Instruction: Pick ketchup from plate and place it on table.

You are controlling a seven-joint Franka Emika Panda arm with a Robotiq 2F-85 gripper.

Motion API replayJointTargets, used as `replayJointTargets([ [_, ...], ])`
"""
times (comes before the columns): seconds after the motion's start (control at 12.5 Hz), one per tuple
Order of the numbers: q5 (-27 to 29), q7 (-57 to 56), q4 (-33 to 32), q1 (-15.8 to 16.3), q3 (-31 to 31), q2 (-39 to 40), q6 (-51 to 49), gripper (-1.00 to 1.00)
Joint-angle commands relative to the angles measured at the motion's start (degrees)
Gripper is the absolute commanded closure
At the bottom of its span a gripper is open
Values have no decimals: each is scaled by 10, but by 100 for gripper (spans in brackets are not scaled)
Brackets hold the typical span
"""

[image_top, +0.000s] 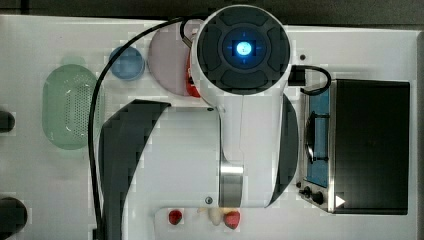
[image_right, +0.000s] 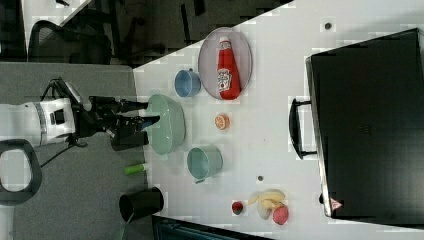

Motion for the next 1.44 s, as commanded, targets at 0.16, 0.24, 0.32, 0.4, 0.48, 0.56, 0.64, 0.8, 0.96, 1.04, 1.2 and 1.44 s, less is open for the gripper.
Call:
replayJointTargets([
  [0.16,12,17,-72,-60,23,-106,-91,-80],
  [0.24,12,17,-71,-60,24,-103,-86,-99],
  [0.32,12,16,-71,-60,26,-97,-75,-100],
  [0.4,12,14,-71,-59,29,-88,-59,-100],
  [0.48,12,13,-71,-59,33,-77,-45,-100],
  [0.56,12,12,-71,-59,38,-63,-34,-100],
  [0.64,12,10,-70,-58,44,-48,-26,-100],
  [0.8,12,9,-69,-55,56,-13,-11,-100],
  [0.96,12,7,-67,-52,67,23,7,-100],
  [1.04,12,-3,-65,-51,72,41,19,-100],
  [1.2,12,-51,-52,-50,80,81,46,-100],
  [1.44,11,-149,-23,-50,83,142,81,-100],
])
